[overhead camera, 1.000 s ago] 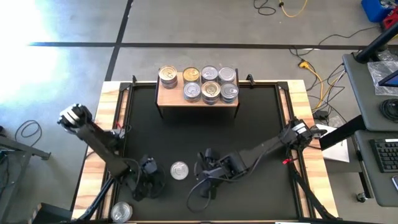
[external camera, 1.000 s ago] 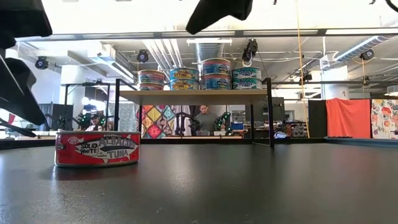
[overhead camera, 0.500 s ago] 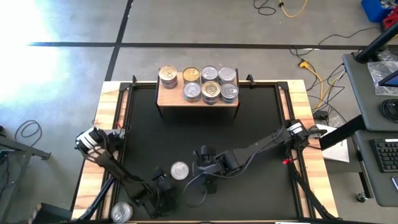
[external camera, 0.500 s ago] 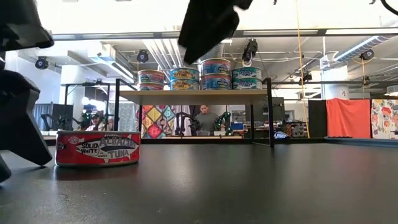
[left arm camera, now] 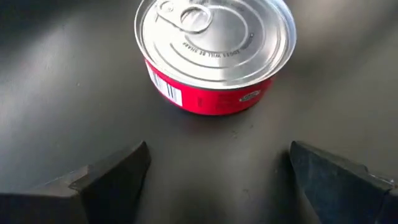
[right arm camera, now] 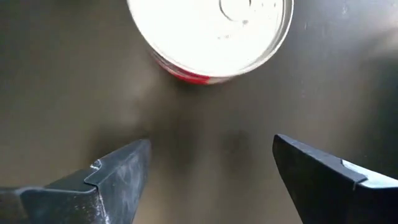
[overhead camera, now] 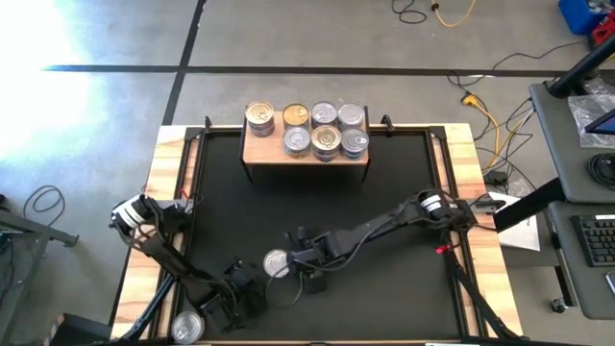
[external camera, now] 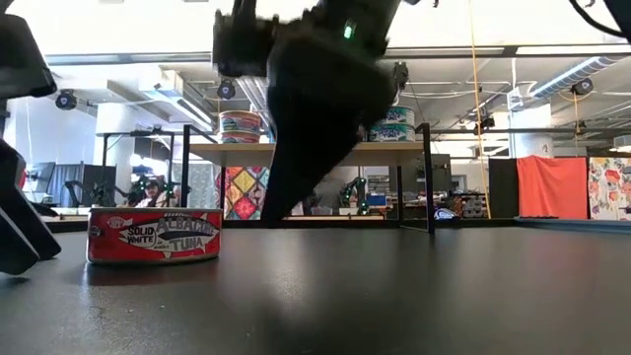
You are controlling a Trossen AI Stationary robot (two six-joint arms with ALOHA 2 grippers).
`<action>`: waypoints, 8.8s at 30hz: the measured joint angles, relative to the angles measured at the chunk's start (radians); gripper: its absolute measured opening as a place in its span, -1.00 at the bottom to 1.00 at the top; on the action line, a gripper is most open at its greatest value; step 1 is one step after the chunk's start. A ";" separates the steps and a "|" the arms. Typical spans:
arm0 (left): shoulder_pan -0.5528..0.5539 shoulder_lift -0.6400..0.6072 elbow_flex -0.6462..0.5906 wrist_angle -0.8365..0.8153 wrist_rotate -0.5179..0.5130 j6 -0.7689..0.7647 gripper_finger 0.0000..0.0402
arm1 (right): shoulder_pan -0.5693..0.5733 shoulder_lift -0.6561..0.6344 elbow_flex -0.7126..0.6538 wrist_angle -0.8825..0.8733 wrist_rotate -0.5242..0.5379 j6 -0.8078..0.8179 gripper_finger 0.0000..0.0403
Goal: Stack canned seafood by type on shelf
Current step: Put the right red tuna can on the shelf, then stack the red tuna can on the red tuna can on the shelf
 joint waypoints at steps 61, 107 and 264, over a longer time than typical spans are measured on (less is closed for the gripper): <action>0.111 0.124 -0.283 1.041 -0.302 0.680 0.91 | -0.083 0.201 0.238 -0.103 -0.136 0.070 0.54; 0.156 0.111 -0.306 1.156 -0.245 0.820 0.77 | -0.078 0.211 0.248 -0.146 -0.117 0.053 0.58; -0.121 -0.199 0.215 -0.342 1.088 -0.180 -0.36 | 0.063 -0.409 0.494 -0.509 0.504 -0.231 -0.94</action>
